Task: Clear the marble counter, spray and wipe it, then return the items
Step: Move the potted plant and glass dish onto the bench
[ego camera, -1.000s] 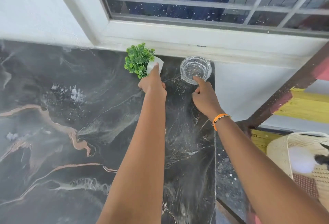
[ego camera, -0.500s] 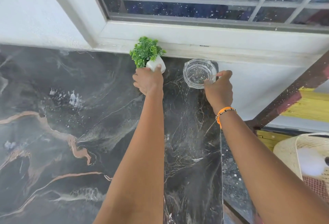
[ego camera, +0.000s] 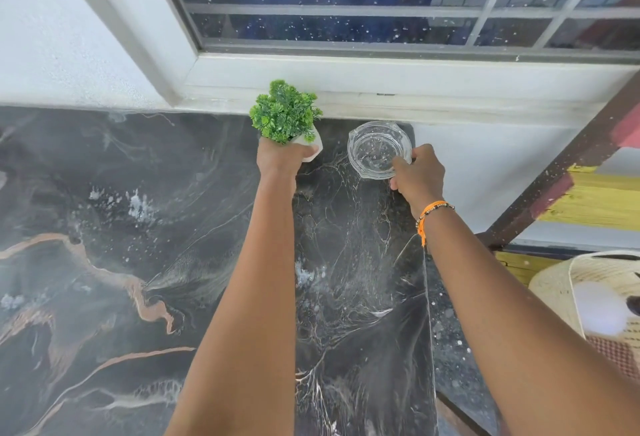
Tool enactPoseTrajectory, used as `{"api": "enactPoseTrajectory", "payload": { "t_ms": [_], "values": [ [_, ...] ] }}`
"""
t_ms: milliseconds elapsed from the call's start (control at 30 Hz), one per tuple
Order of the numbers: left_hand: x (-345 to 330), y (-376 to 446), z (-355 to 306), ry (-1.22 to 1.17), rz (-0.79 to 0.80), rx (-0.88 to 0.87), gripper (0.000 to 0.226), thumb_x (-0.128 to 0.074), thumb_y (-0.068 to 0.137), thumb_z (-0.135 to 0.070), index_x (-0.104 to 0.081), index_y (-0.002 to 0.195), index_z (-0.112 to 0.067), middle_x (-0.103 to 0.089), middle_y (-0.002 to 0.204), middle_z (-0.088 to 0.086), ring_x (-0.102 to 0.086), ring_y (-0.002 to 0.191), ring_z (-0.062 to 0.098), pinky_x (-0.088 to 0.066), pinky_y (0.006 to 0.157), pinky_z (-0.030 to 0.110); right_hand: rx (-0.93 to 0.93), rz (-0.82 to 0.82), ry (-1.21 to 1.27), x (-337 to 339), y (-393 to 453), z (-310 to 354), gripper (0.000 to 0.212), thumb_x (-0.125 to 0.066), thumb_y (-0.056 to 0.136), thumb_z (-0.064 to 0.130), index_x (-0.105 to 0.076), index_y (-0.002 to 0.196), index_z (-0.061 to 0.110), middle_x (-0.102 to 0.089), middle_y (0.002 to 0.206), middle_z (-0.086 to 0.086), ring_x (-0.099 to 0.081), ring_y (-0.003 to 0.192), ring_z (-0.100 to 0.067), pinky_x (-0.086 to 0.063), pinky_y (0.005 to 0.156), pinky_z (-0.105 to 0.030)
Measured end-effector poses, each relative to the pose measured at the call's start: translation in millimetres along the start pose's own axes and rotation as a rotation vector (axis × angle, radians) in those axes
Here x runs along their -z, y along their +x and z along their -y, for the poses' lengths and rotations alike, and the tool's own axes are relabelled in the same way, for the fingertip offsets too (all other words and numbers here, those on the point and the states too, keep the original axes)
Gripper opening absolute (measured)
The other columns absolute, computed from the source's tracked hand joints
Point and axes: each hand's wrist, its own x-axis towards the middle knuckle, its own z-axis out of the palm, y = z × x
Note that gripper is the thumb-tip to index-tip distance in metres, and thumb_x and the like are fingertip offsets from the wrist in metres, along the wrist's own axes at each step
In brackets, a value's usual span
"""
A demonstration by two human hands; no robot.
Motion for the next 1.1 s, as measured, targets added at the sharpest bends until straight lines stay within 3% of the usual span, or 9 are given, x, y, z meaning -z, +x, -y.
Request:
{"api": "enactPoseTrajectory", "payload": {
  "t_ms": [167, 367, 500, 700, 833, 1000, 1100],
  "values": [
    [-3, -31, 26, -0.021, 0.010, -0.081, 0.055, -0.077, 0.070, -0.007, -0.055, 0.119, -0.017, -0.063, 0.113, -0.001, -0.055, 0.099, 0.016, -0.039, 0.082, 0.028, -0.044, -0.022, 0.081, 15, -25, -17, 0.020, -0.053, 0.086, 0.020, -0.048, 0.100, 0.006, -0.064, 0.075, -0.012, -0.058, 0.045, -0.012, -0.053, 0.064, -0.037],
    [-10, -89, 67, -0.095, 0.059, -0.125, 0.044, -0.074, 0.073, -0.005, -0.054, 0.108, -0.023, -0.064, 0.094, -0.012, -0.057, 0.083, -0.002, -0.039, 0.065, 0.014, -0.071, -0.087, 0.181, 54, -70, -56, 0.012, -0.051, 0.084, 0.017, -0.050, 0.095, 0.012, -0.063, 0.059, -0.007, -0.053, 0.037, -0.003, -0.047, 0.048, -0.024],
    [-14, -140, 90, -0.069, 0.096, -0.155, 0.044, -0.077, 0.071, -0.009, -0.057, 0.108, -0.023, -0.067, 0.094, -0.010, -0.063, 0.084, 0.002, -0.046, 0.070, 0.016, -0.068, -0.116, 0.220, 95, -107, -86, 0.007, -0.052, 0.085, 0.015, -0.049, 0.089, 0.021, -0.058, 0.052, -0.003, -0.052, 0.041, -0.008, -0.043, 0.044, -0.024],
    [-34, -222, 132, 0.027, 0.310, -0.202, 0.038, -0.075, 0.073, -0.004, -0.060, 0.101, -0.026, -0.069, 0.084, -0.013, -0.064, 0.071, -0.005, -0.048, 0.061, 0.006, -0.115, -0.210, 0.168, 169, -171, -148, 0.010, -0.054, 0.083, 0.013, -0.051, 0.086, 0.022, -0.057, 0.047, -0.003, -0.049, 0.034, -0.004, -0.041, 0.039, -0.015],
    [-56, -259, 163, 0.227, 0.458, -0.220, 0.033, -0.075, 0.076, -0.016, -0.061, 0.106, -0.022, -0.069, 0.089, -0.007, -0.063, 0.081, 0.009, -0.045, 0.067, 0.012, -0.226, -0.314, 0.136, 218, -214, -208, 0.011, -0.056, 0.083, 0.016, -0.051, 0.091, 0.022, -0.057, 0.045, -0.002, -0.050, 0.035, -0.005, -0.041, 0.041, -0.015],
    [-97, -314, 195, 0.305, 0.650, -0.218, 0.017, -0.071, 0.080, -0.018, -0.064, 0.090, -0.030, -0.071, 0.079, -0.020, -0.062, 0.071, -0.007, -0.044, 0.063, 0.004, -0.398, -0.370, 0.142, 278, -247, -281, 0.010, -0.054, 0.083, 0.007, -0.052, 0.092, 0.011, -0.060, 0.051, -0.009, -0.052, 0.039, -0.008, -0.043, 0.048, -0.026],
    [-125, -350, 216, 0.340, 0.711, -0.217, 0.016, -0.072, 0.078, -0.016, -0.065, 0.089, -0.027, -0.072, 0.077, -0.020, -0.063, 0.069, -0.007, -0.043, 0.060, 0.002, -0.451, -0.400, 0.133, 313, -259, -320, 0.011, -0.053, 0.083, 0.007, -0.052, 0.092, 0.011, -0.061, 0.055, -0.020, -0.052, 0.036, -0.003, -0.040, 0.041, -0.014]
  ]
}}
